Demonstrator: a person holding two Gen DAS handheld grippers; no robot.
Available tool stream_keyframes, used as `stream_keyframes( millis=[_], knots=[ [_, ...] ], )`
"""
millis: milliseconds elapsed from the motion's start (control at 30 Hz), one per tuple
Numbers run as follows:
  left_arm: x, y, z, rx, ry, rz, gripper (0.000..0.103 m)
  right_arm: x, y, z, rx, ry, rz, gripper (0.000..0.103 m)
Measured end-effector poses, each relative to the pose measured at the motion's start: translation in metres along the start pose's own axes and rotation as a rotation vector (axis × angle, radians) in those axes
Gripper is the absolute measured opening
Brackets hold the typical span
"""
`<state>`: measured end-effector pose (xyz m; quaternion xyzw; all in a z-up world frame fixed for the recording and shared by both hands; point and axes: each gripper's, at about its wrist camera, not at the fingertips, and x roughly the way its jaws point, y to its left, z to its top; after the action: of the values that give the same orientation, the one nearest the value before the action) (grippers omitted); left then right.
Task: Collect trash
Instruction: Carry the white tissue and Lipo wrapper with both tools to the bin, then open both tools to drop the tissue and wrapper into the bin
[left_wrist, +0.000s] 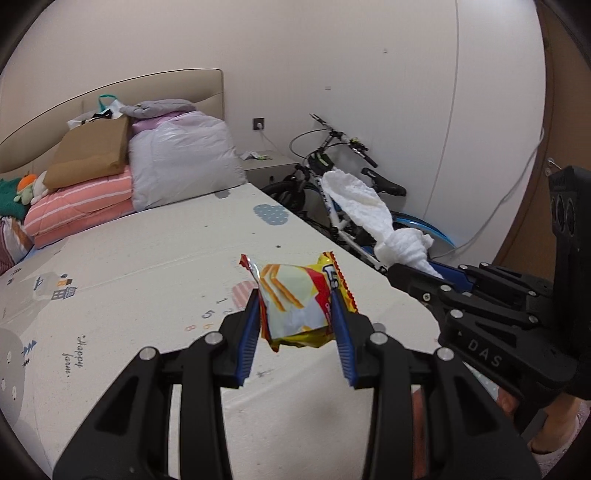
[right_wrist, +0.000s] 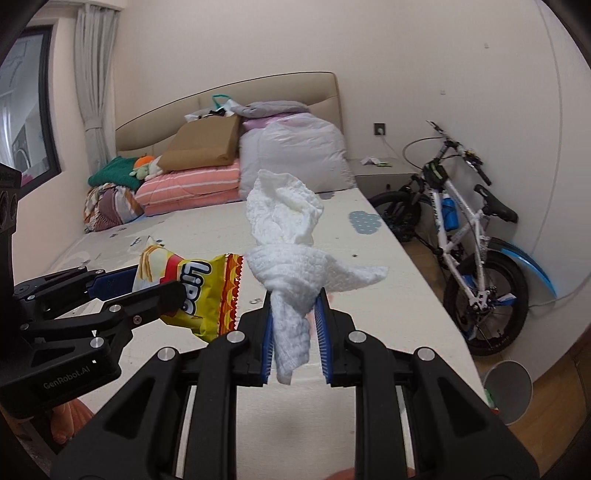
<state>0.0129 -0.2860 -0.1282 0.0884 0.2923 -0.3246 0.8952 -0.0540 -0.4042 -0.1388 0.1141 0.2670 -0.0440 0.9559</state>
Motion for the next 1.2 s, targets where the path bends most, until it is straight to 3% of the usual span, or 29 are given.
stream_keyframes(
  millis=[333, 600, 833, 1200],
  knots=[
    [0.069, -0.131, 0.027, 0.16, 0.047, -0.201, 0.037, -0.057, -0.17, -0.05, 0.231, -0.03, -0.284, 0.019],
    [0.142, -0.221, 0.036, 0.256, 0.104, -0.337, 0.037, -0.061, -0.286, -0.102, 0.391, 0.011, -0.496, 0.019],
    [0.217, -0.279, 0.034, 0.297, 0.182, -0.413, 0.037, -0.036, -0.355, -0.128, 0.475, 0.052, -0.585, 0.019],
    [0.326, -0.333, 0.022, 0.347, 0.265, -0.444, 0.037, 0.019, -0.432, -0.156, 0.594, 0.072, -0.656, 0.019]
  ],
)
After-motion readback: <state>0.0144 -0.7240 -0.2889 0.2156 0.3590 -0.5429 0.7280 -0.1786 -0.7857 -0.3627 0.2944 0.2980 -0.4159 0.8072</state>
